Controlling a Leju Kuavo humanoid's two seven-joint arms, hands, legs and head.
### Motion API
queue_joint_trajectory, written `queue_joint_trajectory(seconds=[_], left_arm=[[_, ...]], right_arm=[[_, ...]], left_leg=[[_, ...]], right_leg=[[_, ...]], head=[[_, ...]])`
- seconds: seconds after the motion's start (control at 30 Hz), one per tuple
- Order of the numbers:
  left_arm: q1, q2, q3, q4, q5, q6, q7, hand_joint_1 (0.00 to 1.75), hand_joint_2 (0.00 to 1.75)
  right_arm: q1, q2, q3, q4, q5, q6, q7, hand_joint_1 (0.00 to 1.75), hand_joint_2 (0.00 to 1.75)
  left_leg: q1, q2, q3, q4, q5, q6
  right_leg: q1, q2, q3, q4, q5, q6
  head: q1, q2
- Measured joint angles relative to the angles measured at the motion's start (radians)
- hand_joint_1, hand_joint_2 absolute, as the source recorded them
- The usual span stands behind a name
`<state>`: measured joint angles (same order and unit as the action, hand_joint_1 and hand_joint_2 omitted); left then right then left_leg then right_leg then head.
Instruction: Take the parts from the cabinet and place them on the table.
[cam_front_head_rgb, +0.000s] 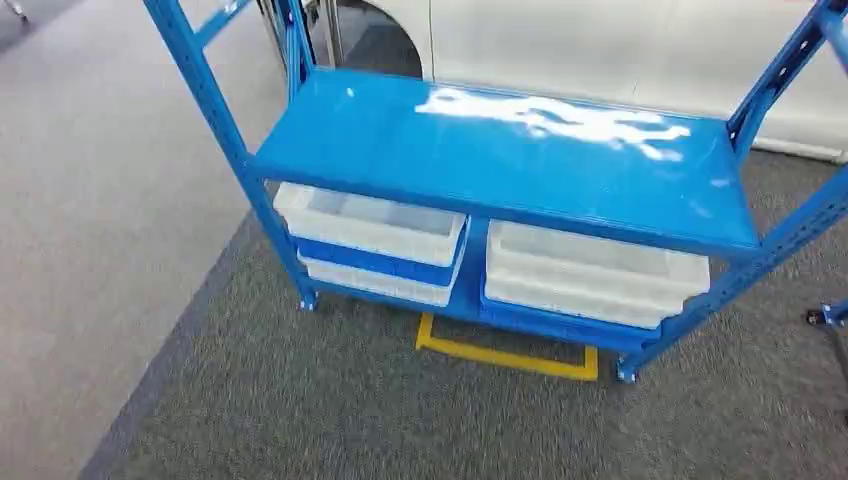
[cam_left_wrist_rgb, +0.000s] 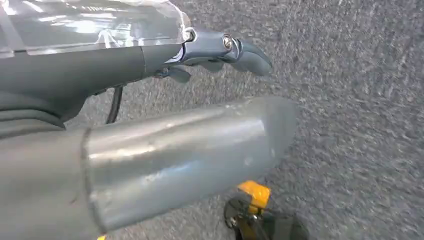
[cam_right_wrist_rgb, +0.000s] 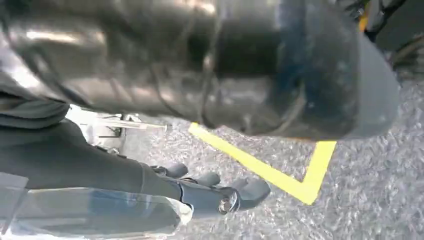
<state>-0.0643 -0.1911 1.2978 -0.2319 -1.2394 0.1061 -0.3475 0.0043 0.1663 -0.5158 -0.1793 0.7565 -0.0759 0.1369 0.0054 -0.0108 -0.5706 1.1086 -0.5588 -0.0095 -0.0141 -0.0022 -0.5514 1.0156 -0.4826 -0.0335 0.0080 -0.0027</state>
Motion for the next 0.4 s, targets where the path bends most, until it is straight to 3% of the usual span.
queue_joint_trajectory(seconds=[0.07, 0.1, 0.13, 0.17, 0.23, 0.27, 0.3, 0.4], left_arm=[[0.001, 0.000, 0.000, 0.000, -0.001, 0.000, 0.000, 0.00, 0.00], [0.002, 0.000, 0.000, 0.000, -0.001, 0.000, 0.000, 0.00, 0.00], [0.003, 0.001, 0.000, 0.000, -0.001, 0.000, 0.001, 0.00, 0.00], [0.004, 0.001, 0.000, 0.000, -0.001, 0.000, 0.002, 0.00, 0.00], [0.004, 0.002, 0.000, 0.000, 0.000, 0.000, 0.002, 0.00, 0.00], [0.005, 0.002, 0.000, 0.000, 0.000, 0.000, 0.002, 0.00, 0.00], [0.003, 0.002, 0.000, 0.000, 0.001, 0.000, 0.003, 0.00, 0.00], [0.005, 0.002, 0.000, 0.000, 0.000, -0.001, 0.003, 0.00, 0.00]], right_arm=[[-0.001, 0.000, -0.001, 0.000, 0.000, 0.001, 0.000, 0.00, 0.00], [-0.001, 0.000, -0.002, 0.000, 0.000, 0.001, 0.000, 0.00, 0.00], [-0.001, 0.000, -0.002, 0.000, 0.000, 0.001, 0.000, 0.00, 0.00], [0.000, 0.000, -0.002, 0.000, 0.000, 0.001, 0.000, 0.00, 0.00], [0.000, 0.001, -0.002, 0.000, 0.000, 0.001, 0.000, 0.00, 0.00], [0.000, 0.001, -0.003, 0.000, 0.000, 0.001, 0.000, 0.00, 0.00], [-0.002, 0.001, -0.003, 0.000, 0.000, 0.001, 0.000, 0.00, 0.00], [-0.004, 0.001, -0.003, 0.000, -0.001, 0.001, 0.000, 0.00, 0.00]], left_leg=[[0.006, 0.003, -0.084, 0.155, -0.061, -0.009], [0.008, 0.003, -0.118, 0.209, -0.066, -0.013], [0.009, 0.004, -0.123, 0.204, -0.044, -0.015], [0.011, 0.004, -0.107, 0.157, -0.002, -0.015], [0.014, 0.008, -0.030, -0.022, 0.106, -0.012], [0.013, 0.012, -0.004, -0.068, 0.104, -0.009], [0.006, 0.011, 0.003, -0.090, 0.098, -0.006], [0.004, 0.007, 0.002, -0.088, 0.092, 0.013]], right_leg=[[0.001, -0.003, 0.004, 0.002, -0.006, -0.004], [0.001, -0.003, 0.007, 0.003, -0.010, -0.004], [0.000, -0.003, 0.012, 0.004, -0.014, -0.003], [-0.001, -0.002, 0.018, 0.005, -0.019, 0.000], [-0.002, -0.003, 0.036, 0.008, -0.033, 0.006], [0.000, -0.003, 0.041, 0.008, -0.039, 0.013], [0.006, -0.002, 0.040, 0.013, -0.044, 0.020], [0.006, -0.003, 0.043, 0.002, -0.043, 0.032]], head=[[0.000, 0.000], [0.000, 0.000], [0.000, 0.000], [0.000, 0.000], [0.000, 0.000], [0.000, 0.000], [0.000, 0.000], [0.000, 0.000]])
